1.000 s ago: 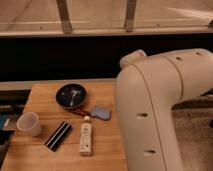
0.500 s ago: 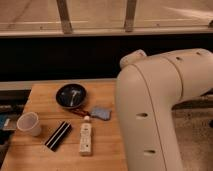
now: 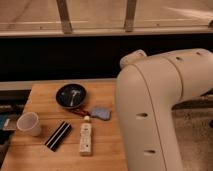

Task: Stand the bottle upright

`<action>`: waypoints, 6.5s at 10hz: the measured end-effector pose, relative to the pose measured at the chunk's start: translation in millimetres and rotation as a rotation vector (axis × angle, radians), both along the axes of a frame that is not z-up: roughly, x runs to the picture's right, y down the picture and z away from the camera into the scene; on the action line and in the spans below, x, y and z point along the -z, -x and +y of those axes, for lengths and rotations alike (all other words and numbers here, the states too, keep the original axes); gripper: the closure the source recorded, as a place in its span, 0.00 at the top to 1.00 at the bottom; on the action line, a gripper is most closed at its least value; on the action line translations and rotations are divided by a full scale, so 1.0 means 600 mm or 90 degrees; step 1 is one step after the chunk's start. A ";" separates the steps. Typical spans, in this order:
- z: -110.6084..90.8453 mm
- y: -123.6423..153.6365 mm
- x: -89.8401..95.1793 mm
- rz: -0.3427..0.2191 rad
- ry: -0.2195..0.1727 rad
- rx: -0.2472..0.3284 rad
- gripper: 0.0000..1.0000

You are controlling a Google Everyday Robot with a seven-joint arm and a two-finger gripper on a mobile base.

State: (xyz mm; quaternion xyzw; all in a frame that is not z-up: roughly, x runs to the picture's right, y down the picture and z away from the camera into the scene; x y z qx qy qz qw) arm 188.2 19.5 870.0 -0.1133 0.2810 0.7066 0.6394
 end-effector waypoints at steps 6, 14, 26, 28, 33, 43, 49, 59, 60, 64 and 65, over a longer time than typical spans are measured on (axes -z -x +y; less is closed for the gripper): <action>0.001 0.000 -0.001 0.000 0.001 0.000 0.60; 0.057 0.150 0.060 -0.086 0.050 0.085 0.60; 0.154 0.409 0.164 -0.263 0.076 0.137 0.60; 0.196 0.448 0.169 -0.310 0.117 0.159 0.60; 0.267 0.498 0.178 -0.374 0.190 0.169 0.60; 0.268 0.518 0.091 -0.258 0.161 0.214 0.60; 0.277 0.497 0.061 -0.212 0.170 0.201 0.60; 0.297 0.497 0.062 -0.216 0.197 0.194 0.46; 0.298 0.497 0.062 -0.217 0.198 0.194 0.38; 0.297 0.502 0.062 -0.219 0.196 0.194 0.01; 0.293 0.503 0.063 -0.220 0.193 0.195 0.00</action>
